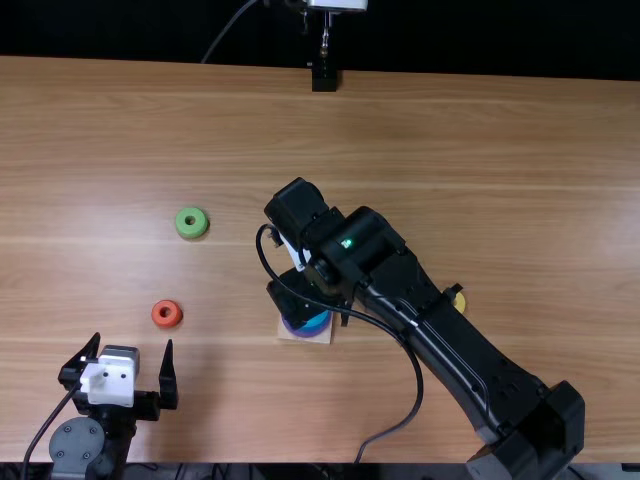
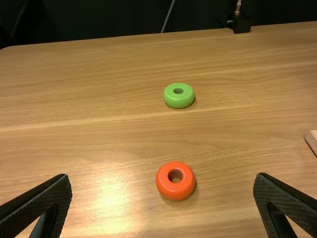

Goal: Build the Hanoi tower: stack the rings onto the peg from bottom to top in this color order: purple, dark blue, light blue, dark green, light green, yellow, orange.

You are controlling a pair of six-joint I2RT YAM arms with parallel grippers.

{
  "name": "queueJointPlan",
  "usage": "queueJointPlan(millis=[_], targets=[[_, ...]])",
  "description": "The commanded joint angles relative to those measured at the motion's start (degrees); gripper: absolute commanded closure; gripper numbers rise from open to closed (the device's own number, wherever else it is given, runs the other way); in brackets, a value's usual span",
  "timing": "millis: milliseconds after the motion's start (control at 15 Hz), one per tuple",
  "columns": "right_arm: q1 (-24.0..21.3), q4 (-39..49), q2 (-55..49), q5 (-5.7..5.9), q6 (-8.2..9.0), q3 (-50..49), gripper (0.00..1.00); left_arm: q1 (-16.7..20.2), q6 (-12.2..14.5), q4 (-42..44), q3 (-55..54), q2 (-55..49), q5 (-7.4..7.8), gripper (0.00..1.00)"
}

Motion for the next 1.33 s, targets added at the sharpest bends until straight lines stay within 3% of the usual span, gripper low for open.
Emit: queueJointPlan(millis=[0,1133,1200,1267], targets=[[0.69,-0.01,-0.12,0.11,0.26,-0.05,0.0,0.46,0.88,-4.45,-6.31,-0.62,0.28,0.0],[0.78,-1.48,-0.99,0.43,-0.27,14.8,0.0,0.46,0.88,-4.45,-6.31,-0.62,0.28,0.0],[0.95,-3.17,-0.99,0.43,-0.27,14.89,0.17,0.46,0.88,-4.45,-6.31,-0.62,0.28,0.0],[0.95,-4.96,-1.08,0.43,-0.38,14.89,0.49,0.46,0.88,-4.45,-6.31,-0.62,0.28,0.0]])
